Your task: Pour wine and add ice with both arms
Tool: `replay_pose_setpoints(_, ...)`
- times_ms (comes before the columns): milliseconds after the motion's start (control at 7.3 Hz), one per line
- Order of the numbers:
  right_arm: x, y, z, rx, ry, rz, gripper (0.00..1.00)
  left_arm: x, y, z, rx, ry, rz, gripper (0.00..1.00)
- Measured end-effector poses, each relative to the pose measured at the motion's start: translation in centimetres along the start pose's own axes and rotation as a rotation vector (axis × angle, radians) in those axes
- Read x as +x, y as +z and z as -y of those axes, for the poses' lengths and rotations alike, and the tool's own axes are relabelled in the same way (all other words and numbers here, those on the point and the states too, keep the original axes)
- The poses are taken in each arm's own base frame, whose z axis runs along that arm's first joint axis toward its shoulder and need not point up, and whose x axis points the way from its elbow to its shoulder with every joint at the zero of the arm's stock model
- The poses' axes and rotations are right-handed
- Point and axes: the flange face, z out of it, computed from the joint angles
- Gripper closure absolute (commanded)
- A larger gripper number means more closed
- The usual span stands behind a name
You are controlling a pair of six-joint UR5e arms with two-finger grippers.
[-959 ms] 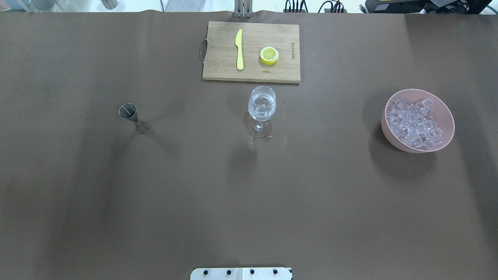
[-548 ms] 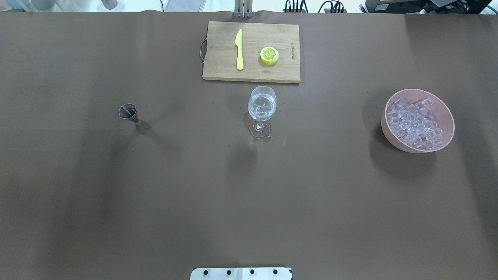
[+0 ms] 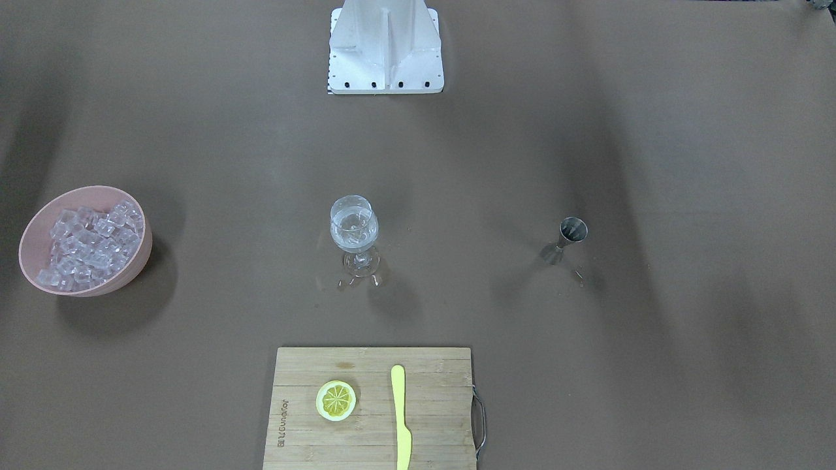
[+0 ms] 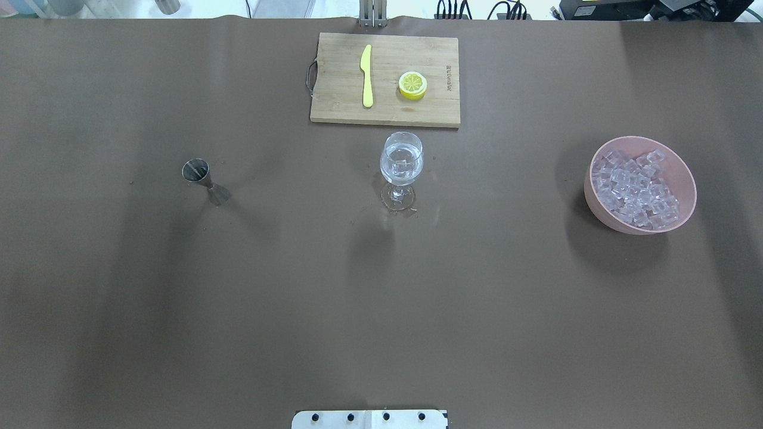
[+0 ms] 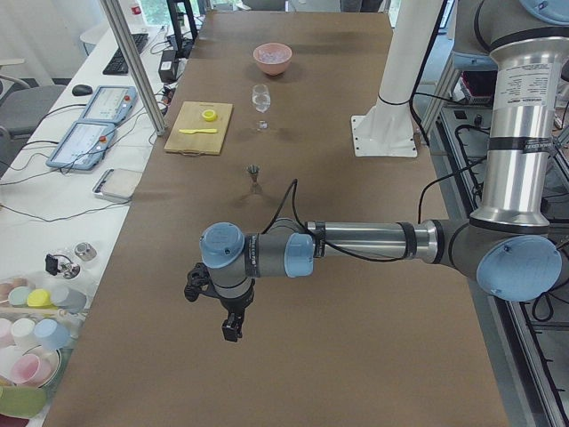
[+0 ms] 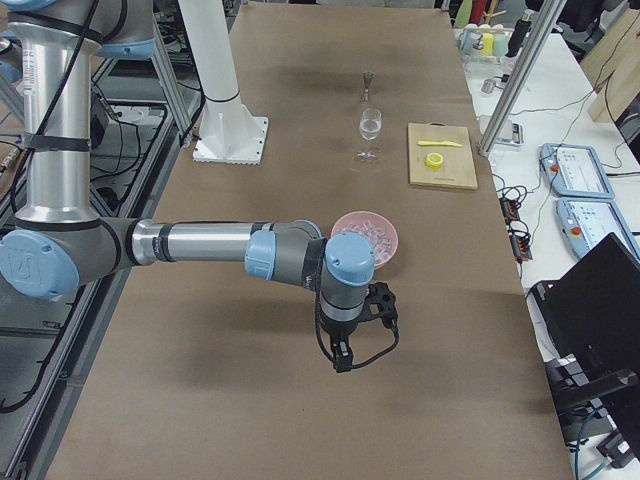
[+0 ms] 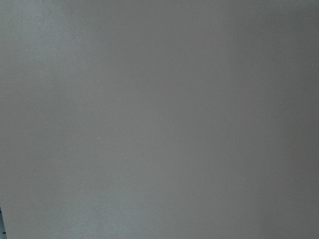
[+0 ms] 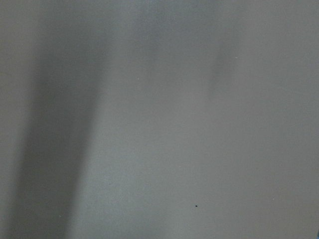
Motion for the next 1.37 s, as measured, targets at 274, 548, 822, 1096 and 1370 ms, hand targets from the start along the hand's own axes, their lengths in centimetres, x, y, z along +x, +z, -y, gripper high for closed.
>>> replay_pose_setpoints(274, -0.13, -0.15, -0.03, 0.003, 0.0, -0.001, 0.0, -0.01, 0.02, 0.0, 0.0, 0.0, 0.0, 0.01)
replay_pose_setpoints(548, -0.17, -0.18, -0.05, 0.003, 0.0, -0.001, 0.0, -0.09, 0.12, -0.02, -0.001, -0.001, 0.0, 0.01)
replay_pose_setpoints(822, -0.21, -0.27, 0.03, 0.005, -0.001, -0.002, 0.0, -0.2, 0.31, -0.07, -0.005, -0.003, -0.001, 0.01)
replay_pose_setpoints(1096, -0.27, -0.39, 0.11, 0.007, -0.003, -0.004, 0.0, -0.32, 0.51, -0.12, -0.008, -0.005, -0.002, 0.01)
replay_pose_setpoints(1370, -0.33, -0.49, 0.15, 0.009, -0.003, -0.005, 0.0, -0.34, 0.56, -0.13, -0.009, -0.006, -0.002, 0.01)
